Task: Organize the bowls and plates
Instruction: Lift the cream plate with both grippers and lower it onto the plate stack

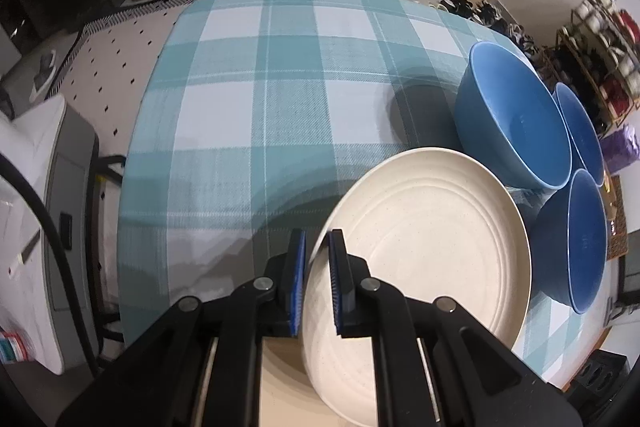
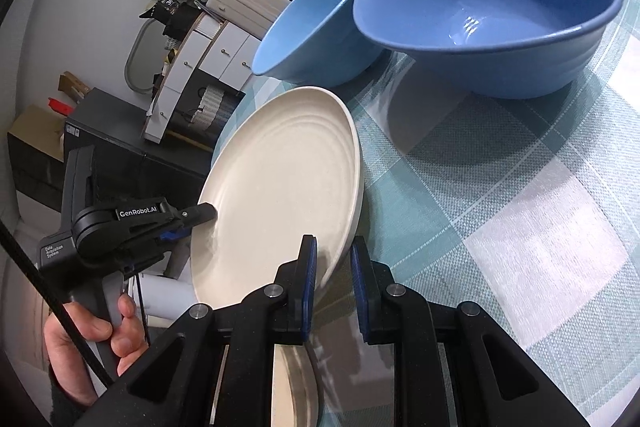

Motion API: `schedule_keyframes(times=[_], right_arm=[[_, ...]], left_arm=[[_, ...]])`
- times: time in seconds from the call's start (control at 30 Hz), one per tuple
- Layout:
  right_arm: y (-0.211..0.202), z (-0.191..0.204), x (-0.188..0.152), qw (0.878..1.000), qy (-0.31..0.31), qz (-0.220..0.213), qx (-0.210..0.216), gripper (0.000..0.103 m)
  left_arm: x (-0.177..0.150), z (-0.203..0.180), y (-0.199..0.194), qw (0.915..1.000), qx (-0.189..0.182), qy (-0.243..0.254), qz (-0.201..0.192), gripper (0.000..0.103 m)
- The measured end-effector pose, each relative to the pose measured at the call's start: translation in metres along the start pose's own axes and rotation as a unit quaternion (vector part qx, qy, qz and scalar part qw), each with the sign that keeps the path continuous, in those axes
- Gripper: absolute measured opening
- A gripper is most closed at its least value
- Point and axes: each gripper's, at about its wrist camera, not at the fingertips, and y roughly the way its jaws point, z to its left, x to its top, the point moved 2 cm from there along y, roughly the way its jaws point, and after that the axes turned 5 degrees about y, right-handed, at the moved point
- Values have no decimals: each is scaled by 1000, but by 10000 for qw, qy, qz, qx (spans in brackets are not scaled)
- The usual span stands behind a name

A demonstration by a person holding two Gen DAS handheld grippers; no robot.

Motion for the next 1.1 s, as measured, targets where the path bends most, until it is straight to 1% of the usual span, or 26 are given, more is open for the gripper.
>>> schedule_keyframes(times=[0.43,0.67,0.9,1.1], right_arm=[[-24,5,-19,9997,-240,69,-16,17],[-35,7,-30,9994,-318,84,-49,17],[-46,17,-43,9982,-579,126,-97,17],[-50,26,-60,9967,-766,247,-136,17]], left_arm=[[-30,12,-17,9998,-80,-172,-28,8],[-48,20,-23,9994,-186,-288,-64,8],[-70,34,-27,9987,-210,-449,-67,8],[-85,45,-46,9981,-213,-528,-235,8]])
